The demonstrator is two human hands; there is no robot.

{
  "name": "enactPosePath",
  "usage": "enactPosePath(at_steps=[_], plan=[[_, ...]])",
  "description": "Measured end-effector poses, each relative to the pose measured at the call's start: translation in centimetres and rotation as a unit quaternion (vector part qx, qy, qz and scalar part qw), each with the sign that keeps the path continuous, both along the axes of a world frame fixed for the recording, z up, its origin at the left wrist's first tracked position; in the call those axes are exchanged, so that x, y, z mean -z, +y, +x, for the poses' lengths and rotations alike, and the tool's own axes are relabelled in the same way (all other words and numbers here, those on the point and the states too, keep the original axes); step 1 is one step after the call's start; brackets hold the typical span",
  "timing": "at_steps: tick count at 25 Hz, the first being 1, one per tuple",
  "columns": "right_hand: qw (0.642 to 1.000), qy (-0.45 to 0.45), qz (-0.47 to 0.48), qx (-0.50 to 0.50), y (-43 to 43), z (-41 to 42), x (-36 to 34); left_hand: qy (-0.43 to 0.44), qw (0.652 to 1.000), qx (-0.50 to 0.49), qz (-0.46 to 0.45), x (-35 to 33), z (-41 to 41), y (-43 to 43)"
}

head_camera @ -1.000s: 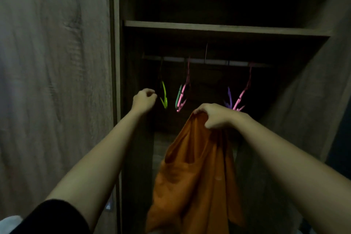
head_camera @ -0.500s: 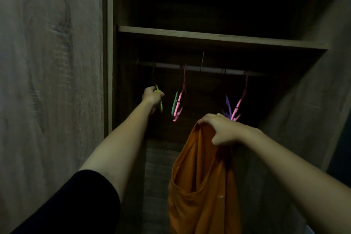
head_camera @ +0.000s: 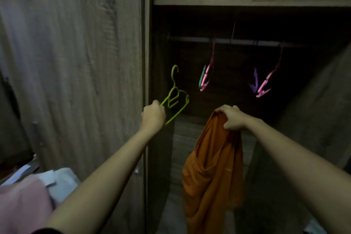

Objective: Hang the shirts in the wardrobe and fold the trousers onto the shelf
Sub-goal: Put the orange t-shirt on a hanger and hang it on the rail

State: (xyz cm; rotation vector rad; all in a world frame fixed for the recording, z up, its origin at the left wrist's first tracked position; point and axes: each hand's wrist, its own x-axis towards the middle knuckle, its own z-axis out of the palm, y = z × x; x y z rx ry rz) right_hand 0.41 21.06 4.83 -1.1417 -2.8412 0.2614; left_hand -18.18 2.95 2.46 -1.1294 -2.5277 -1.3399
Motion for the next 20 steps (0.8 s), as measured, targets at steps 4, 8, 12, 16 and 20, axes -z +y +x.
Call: enactPosePath(at_steps=[4,8,12,16,20], plan=[[1.0,-0.01,-0.024,0.013,-0.1,-0.4,1.7,0.015,0.997,0.045,-0.053,-2.5,-1.0,-7.1],[0.999,0.01,-0.026,0.035,0.3,0.0,1.3,-0.009,0.995,0.095,-0.042,-5.9,-2.2,-13.1],[1.0,0.014,-0.016,-0.021,-0.2,-0.1,0.6,0.016,0.986,0.163,-0.035,-5.5,-1.1,-13.4],[0.992,0.012,-0.054,-0.118,-2.1,-1.3,-2.0,0.065,0.979,0.194,0.011,0.1,1.4,-8.3],[0.972,0.072,0.143,-0.17,-3.3,0.3,-3.2,-0.02,0.946,0.279,0.166,5.0,1.7,-5.5]])
